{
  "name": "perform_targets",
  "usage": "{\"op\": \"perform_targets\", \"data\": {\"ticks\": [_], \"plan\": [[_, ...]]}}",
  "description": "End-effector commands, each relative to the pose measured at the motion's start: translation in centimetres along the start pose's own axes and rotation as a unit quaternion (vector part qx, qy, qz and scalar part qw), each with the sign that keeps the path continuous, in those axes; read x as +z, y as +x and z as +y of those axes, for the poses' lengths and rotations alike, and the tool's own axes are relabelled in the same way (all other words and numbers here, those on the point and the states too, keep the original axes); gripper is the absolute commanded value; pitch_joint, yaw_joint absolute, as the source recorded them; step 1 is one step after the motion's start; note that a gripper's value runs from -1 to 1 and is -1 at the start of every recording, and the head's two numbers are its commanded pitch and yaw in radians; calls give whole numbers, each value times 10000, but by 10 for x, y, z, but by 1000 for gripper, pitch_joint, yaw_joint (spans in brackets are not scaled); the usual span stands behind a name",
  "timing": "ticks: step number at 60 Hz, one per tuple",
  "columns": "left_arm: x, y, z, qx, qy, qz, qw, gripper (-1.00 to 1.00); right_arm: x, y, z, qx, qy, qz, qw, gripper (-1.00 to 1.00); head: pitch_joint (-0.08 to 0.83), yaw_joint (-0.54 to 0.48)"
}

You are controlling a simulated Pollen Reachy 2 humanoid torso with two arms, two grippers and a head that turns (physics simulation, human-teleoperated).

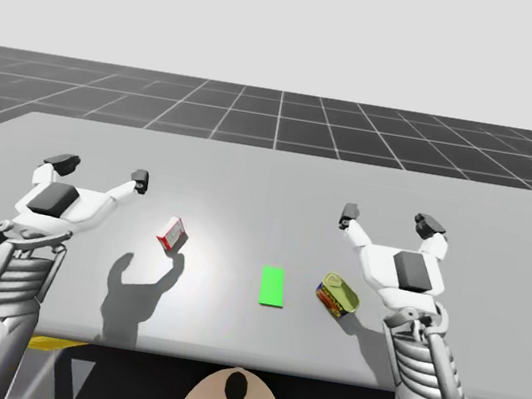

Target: Look at the card. If it is red, pick the object on the left. If it is green, pick the object on the right.

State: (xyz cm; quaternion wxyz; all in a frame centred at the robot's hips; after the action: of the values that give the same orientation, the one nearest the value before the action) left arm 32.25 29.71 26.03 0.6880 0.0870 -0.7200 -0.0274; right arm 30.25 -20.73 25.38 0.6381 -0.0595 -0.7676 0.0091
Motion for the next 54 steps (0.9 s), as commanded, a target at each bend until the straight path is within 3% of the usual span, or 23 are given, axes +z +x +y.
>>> {"op": "perform_targets", "data": {"ticks": [1,12,35,54], "plan": [[0,0,0,-30,-5,-7,10000,-1000,2,-1,4,-143,-20,14,9999,-1000,-47,-10],[1,0,-1,-29,10,-16,10000,-1000,4,4,4,-234,167,-4,9996,-1000,47,-8],[1,1,-2,-115,-26,-33,9999,-1000,2,0,5,-231,150,90,9996,-1000,430,-28],[2,2,-4,-178,-70,-48,9998,-1000,1,1,4,-258,137,94,9995,-1000,693,-58]]}}
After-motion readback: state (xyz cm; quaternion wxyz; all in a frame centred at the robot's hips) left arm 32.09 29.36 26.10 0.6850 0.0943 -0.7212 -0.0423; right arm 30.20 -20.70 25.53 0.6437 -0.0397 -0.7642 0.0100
